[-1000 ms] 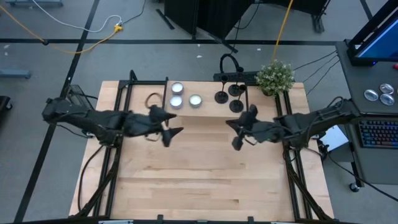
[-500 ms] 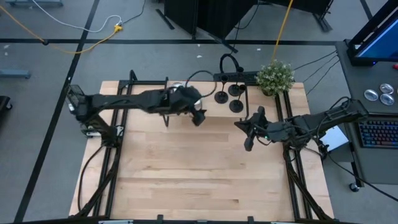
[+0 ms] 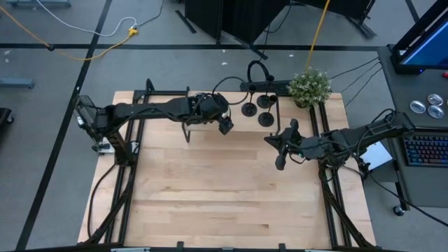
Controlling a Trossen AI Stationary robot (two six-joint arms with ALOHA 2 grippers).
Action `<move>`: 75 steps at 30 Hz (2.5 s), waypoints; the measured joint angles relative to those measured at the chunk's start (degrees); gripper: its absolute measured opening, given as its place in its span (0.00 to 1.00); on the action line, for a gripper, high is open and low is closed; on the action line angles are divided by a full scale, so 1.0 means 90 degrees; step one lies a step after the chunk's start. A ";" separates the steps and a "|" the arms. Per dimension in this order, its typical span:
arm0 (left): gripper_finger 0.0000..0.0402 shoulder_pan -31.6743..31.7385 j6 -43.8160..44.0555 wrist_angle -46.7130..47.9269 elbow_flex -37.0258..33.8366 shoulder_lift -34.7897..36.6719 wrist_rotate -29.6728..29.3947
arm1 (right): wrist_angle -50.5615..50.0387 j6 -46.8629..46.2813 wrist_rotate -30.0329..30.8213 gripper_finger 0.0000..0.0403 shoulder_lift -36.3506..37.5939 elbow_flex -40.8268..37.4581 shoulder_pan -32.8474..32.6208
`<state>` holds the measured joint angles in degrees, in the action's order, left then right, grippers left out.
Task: Pick & Place candle stick holders
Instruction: Put the green scented candle on the shelf, then return to Home Position
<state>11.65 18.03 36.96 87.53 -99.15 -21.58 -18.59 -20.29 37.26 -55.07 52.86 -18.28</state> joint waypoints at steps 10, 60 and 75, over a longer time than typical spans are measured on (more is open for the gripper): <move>0.87 -0.0006 0.0298 -0.0038 0.0000 -0.0311 -0.0093 | -0.0033 0.0000 0.0000 0.00 -0.0002 0.0000 0.0005; 0.87 -0.0593 -0.0452 0.1871 0.2104 0.0148 -0.0144 | -0.0546 0.0015 0.0010 0.00 0.0017 0.0000 0.0007; 0.87 -0.1783 0.0595 0.0211 -0.2136 0.4120 -0.0907 | -0.1674 -0.0031 -0.0209 0.00 0.1133 0.0002 0.0007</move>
<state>-4.40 23.38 38.86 68.31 -62.08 -29.74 -33.65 -20.57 35.38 -44.87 52.88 -18.22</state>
